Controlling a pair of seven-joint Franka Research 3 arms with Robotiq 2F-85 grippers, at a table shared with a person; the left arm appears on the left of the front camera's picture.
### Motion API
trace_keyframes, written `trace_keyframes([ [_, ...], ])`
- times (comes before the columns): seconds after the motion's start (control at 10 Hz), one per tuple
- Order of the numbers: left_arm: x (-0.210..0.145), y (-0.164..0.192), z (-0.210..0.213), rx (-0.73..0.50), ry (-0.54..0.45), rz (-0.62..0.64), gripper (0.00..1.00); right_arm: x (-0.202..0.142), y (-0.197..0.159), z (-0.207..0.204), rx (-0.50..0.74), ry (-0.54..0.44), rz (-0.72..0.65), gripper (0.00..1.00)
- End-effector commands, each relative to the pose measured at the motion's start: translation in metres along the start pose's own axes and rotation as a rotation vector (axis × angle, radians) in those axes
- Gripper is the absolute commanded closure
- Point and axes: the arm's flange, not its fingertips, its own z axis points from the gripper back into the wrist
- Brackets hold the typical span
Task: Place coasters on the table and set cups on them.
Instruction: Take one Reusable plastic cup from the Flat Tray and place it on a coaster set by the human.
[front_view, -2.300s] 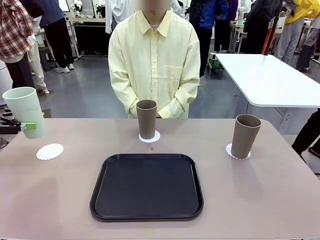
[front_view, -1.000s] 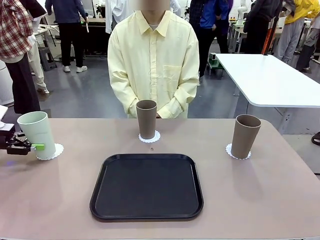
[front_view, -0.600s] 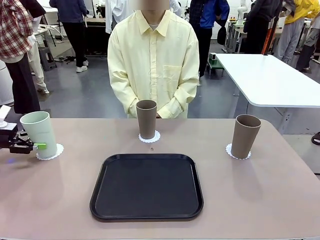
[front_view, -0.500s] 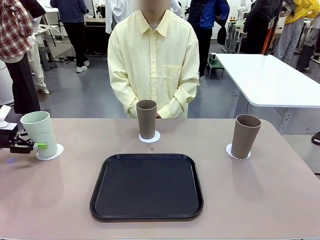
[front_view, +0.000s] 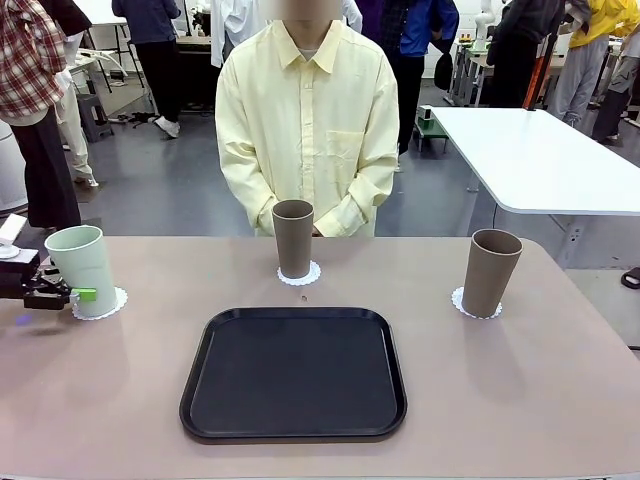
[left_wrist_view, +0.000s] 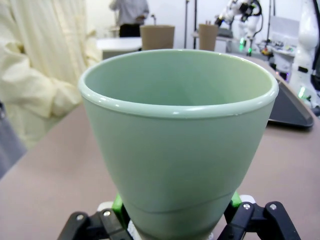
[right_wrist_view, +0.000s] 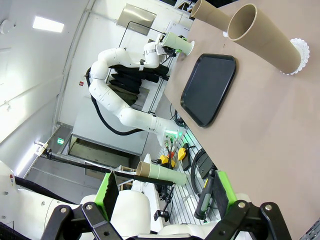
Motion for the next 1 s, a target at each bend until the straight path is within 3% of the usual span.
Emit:
trace_keyframes([
  [0.0, 0.003, 0.003, -0.001, -0.009, -0.016, -0.012, 0.00, 0.000, 0.001, 0.000, 0.002, 0.001, -0.006, 0.00],
  [0.4, 0.004, 0.002, 0.002, -0.026, 0.036, 0.006, 0.00, 0.000, 0.001, 0.000, 0.002, 0.001, -0.006, 0.00],
  [0.9, 0.006, -0.001, 0.020, -0.019, 0.204, 0.004, 0.00, 0.000, 0.001, 0.000, 0.002, 0.001, -0.006, 0.00],
])
